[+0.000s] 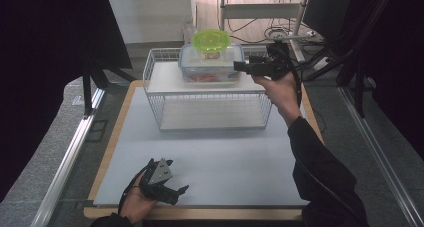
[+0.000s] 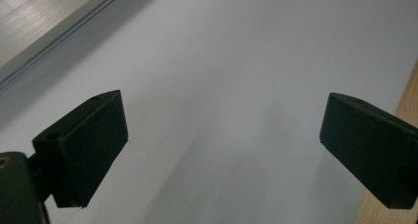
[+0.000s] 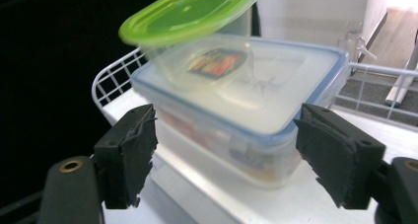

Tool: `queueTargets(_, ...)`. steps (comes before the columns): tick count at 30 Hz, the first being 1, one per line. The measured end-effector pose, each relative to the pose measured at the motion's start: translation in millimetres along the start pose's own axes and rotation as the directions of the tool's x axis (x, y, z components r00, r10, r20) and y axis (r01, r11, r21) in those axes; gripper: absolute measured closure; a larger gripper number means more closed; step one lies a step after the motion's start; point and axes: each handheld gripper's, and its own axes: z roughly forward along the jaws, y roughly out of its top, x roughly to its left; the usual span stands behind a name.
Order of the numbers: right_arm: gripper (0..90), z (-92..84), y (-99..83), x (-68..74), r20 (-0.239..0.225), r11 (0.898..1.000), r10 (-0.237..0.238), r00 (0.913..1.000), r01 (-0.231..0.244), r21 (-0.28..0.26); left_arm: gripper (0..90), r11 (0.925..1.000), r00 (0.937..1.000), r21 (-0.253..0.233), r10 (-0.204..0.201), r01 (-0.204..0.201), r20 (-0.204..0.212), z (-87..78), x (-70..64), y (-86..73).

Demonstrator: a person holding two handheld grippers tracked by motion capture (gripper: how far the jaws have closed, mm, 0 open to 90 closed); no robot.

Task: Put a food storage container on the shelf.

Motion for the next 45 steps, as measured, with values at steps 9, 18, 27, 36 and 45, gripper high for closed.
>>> queueTargets(9,21.6,-9.8,-21.9,18.2,-0.012,0.997,-0.080,0.9967,0.080,0.008,4.1,1.0000,1.0000,0.006,0.002,-0.002,-0.001,0.6,-0.4,0.0)
queueTargets(18,18.5,-11.9,-37.3,25.3,-0.023,0.994,-0.102,0.9945,0.103,0.029,4.2,1.0000,1.0000,0.007,0.002,-0.002,0.000,1.0,-0.4,-0.1)
queueTargets(27,14.9,-12.8,-49.5,31.6,-0.010,0.987,-0.154,0.9880,0.154,0.034,4.2,1.0000,1.0000,0.009,0.003,-0.003,0.001,1.5,-0.6,-0.2)
queueTargets(36,13.1,-13.2,-57.9,39.4,-0.005,0.980,-0.196,0.9805,0.196,0.025,4.1,1.0000,1.0000,0.008,0.004,-0.004,0.000,1.4,-0.8,-0.1)
queueTargets(45,11.4,-10.6,-71.3,41.4,-0.022,0.979,-0.202,0.9790,0.203,0.030,4.1,1.0000,1.0000,0.000,-0.002,0.002,-0.002,0.6,-0.1,-0.1)
